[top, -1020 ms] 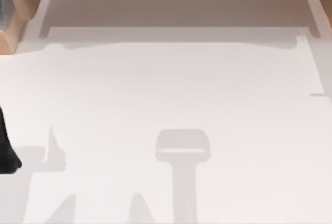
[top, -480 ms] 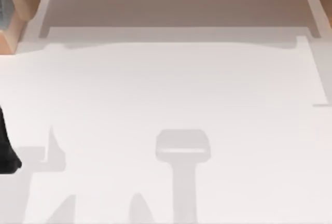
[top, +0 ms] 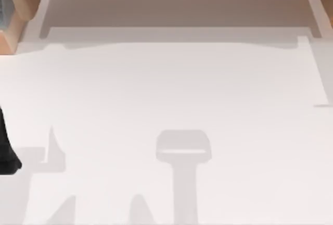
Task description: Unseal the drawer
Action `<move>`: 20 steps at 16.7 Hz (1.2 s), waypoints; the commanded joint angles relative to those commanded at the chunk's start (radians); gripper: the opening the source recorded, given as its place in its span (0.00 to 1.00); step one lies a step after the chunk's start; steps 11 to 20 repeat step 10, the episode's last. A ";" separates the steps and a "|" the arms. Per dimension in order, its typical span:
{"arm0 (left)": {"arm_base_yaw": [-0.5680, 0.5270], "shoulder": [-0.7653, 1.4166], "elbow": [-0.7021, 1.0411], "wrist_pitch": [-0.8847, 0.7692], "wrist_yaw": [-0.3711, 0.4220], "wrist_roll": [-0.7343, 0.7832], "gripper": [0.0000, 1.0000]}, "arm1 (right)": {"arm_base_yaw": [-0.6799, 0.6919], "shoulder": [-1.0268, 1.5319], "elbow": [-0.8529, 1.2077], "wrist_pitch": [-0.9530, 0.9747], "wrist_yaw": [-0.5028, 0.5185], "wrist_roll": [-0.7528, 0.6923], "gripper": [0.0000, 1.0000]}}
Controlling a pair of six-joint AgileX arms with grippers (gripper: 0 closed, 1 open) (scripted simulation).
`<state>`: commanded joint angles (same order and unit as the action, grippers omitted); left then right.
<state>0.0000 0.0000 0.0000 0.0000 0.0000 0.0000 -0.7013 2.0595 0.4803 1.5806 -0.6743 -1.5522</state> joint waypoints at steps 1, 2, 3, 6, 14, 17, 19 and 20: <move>0.000 0.000 0.000 0.000 0.000 0.000 1.00 | 0.000 0.000 0.000 0.000 0.000 0.000 0.75; 0.000 0.000 0.000 0.000 0.000 0.000 1.00 | 0.000 0.000 0.000 0.000 0.000 0.000 0.83; 0.000 0.000 0.000 0.000 0.000 0.000 1.00 | 0.000 0.000 0.000 0.000 0.000 0.000 0.90; 0.000 0.000 0.000 0.000 0.000 0.000 1.00 | 0.000 0.000 0.000 0.000 0.000 0.000 1.00; 0.000 0.000 0.000 0.000 0.000 0.000 1.00 | 0.000 0.000 0.000 0.000 0.000 0.000 1.00; 0.000 0.000 0.000 0.000 0.000 0.000 1.00 | 0.000 0.000 0.000 0.000 0.000 0.000 1.00; 0.000 0.000 0.000 0.000 0.000 0.000 1.00 | 0.000 0.000 0.000 0.000 0.000 0.000 1.00; 0.000 0.000 0.000 0.000 0.000 0.000 1.00 | 0.000 0.000 0.000 0.000 0.000 0.000 1.00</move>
